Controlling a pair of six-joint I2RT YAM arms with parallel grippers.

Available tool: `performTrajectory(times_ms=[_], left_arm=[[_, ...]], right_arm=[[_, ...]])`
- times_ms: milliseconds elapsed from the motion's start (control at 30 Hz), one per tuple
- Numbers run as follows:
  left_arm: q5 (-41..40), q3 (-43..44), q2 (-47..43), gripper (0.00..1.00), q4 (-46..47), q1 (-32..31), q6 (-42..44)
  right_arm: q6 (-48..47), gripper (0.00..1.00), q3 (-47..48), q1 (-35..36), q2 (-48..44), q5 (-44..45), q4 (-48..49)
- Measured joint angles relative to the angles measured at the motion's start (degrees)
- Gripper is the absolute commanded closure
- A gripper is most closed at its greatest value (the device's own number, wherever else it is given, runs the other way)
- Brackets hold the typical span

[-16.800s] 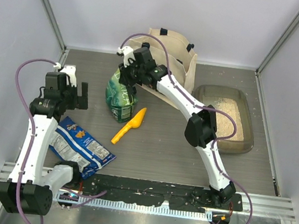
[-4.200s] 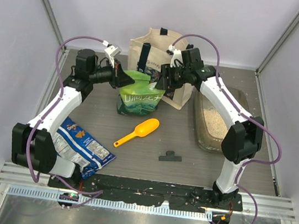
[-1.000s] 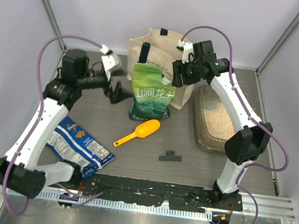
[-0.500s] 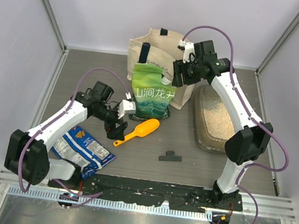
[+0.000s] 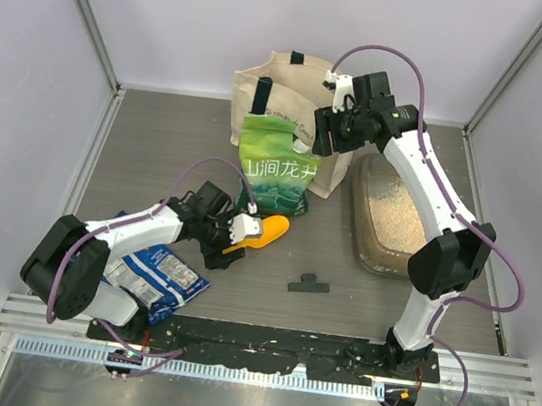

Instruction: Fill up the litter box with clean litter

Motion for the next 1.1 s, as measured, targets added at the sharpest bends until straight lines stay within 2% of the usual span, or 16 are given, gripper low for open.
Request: performTrajectory(times_ms=[267, 400, 667, 800, 967, 1100], left_arm=[[-3.2, -0.4, 0.1, 0.30, 6.6, -1.4, -2.9], [-2.4, -0.5, 0.1, 0.22, 6.8, -1.5, -4.0], [2.8, 2.5, -0.1, 0.18, 7.1, -1.5, -8.2], [4.1, 5.8, 0.5, 0.26, 9.8, -1.5, -12.8], [1.6, 10.4, 5.6, 0.35, 13.5, -1.5, -17.9], [0.2, 11.1, 8.0, 0.47, 14.2, -1.5, -19.3]], right_arm=[[-0.2, 0.36, -0.1, 0.0, -1.5, 0.7, 0.1], [-0.7, 0.34, -0.1, 0.0, -1.9, 1.2, 0.5], [-2.2, 0.33, -0.1, -0.8, -3.5, 1.7, 0.5], [-2.6, 0.34, -0.3, -1.7, -5.6, 1.9, 0.4], [-3.0, 0.34, -0.9, -2.6, -7.6, 2.7, 0.6], [-3.2, 0.33, -1.9, -3.1, -8.2, 3.1, 0.9]])
